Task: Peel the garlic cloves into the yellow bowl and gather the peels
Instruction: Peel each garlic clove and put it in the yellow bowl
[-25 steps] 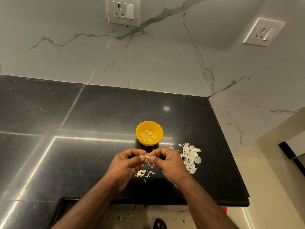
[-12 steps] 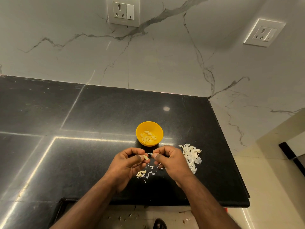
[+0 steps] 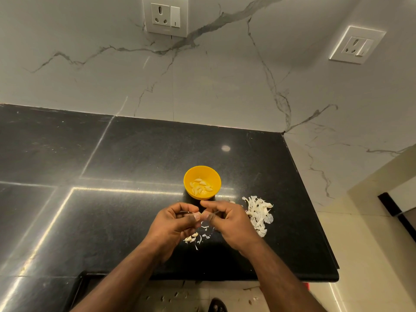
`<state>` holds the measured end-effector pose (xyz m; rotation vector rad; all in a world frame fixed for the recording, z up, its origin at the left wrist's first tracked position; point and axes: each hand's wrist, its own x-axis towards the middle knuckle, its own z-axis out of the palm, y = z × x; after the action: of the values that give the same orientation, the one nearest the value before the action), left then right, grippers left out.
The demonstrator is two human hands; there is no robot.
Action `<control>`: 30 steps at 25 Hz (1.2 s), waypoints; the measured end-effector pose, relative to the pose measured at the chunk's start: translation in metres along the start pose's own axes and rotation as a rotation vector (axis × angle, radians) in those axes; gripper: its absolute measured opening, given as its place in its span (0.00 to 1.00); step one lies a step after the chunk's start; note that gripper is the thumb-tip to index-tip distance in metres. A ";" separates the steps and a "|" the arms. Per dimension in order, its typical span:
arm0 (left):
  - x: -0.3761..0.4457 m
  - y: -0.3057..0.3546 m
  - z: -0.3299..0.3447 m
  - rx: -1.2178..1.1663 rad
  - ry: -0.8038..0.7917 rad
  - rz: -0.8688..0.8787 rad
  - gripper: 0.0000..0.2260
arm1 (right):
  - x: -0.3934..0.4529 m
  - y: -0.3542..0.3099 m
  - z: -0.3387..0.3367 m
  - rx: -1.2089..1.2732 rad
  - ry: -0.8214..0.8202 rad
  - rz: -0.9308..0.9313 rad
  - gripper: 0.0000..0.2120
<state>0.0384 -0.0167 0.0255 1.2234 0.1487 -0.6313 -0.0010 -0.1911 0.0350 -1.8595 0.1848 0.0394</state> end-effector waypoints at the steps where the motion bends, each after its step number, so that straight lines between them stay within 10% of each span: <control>1: -0.001 0.000 0.001 0.023 0.006 0.014 0.08 | -0.001 -0.001 0.002 -0.021 -0.045 -0.008 0.13; 16: 0.001 -0.006 -0.005 0.593 0.118 0.234 0.08 | 0.000 0.005 -0.004 0.015 0.194 0.082 0.02; 30: -0.004 -0.007 0.000 0.518 0.036 0.198 0.03 | -0.004 -0.001 0.002 0.153 0.058 0.142 0.12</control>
<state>0.0316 -0.0163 0.0212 1.7248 -0.1143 -0.4874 -0.0046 -0.1886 0.0360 -1.6932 0.3507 0.0683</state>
